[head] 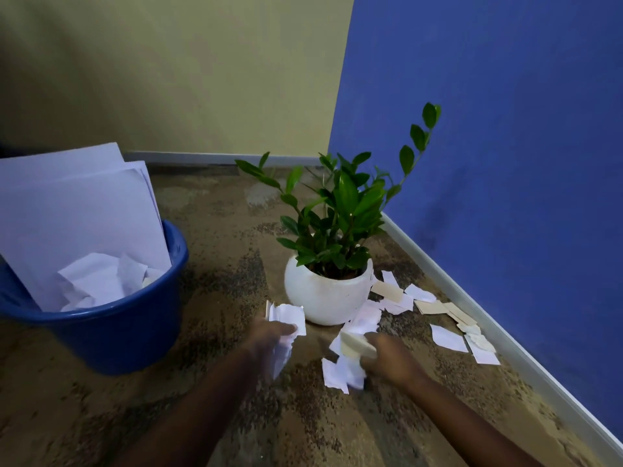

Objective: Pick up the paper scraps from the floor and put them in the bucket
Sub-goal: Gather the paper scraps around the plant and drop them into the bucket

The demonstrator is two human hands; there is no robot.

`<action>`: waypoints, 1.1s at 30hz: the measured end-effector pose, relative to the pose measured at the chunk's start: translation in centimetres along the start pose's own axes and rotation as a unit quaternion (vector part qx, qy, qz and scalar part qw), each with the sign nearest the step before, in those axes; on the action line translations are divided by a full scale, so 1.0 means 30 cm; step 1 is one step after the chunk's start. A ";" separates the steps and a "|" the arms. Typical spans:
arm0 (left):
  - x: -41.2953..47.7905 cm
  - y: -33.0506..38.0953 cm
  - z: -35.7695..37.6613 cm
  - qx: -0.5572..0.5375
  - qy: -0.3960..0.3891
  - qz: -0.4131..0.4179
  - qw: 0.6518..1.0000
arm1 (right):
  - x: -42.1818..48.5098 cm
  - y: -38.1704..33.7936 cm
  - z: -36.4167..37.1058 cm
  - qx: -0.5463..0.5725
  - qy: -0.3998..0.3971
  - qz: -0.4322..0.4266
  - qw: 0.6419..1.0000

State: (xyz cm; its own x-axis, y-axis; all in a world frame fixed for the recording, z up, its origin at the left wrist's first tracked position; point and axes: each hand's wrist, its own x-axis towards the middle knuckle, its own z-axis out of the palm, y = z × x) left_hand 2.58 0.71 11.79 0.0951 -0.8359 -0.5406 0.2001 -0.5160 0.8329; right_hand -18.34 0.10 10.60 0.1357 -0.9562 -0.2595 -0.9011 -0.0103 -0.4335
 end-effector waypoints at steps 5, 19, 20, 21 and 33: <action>-0.017 0.184 -0.083 0.030 0.040 0.061 0.997 | 0.014 -0.227 -0.081 0.100 -0.011 -0.036 0.994; 0.017 0.480 -0.558 0.036 0.289 0.185 0.939 | 0.160 -0.978 -0.049 0.259 -0.014 -0.112 0.959; 0.025 0.474 -0.589 0.039 0.311 0.176 0.933 | 0.172 -1.015 -0.028 0.256 -0.013 -0.106 0.961; 0.031 0.465 -0.615 0.041 0.331 0.167 0.928 | 0.184 -1.045 -0.008 0.258 -0.014 -0.097 0.961; 0.119 0.427 -0.646 0.164 0.364 -0.004 0.917 | 0.266 -1.122 0.117 0.272 -0.039 -0.092 0.957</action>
State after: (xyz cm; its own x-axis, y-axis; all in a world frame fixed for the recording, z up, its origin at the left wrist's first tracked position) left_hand 24.39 -5.24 18.24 0.7448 -0.5467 -0.3826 -0.0897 -0.6502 0.7545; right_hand 14.50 -6.15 20.09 0.3217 -0.9275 -0.1905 -0.5143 -0.0023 -0.8576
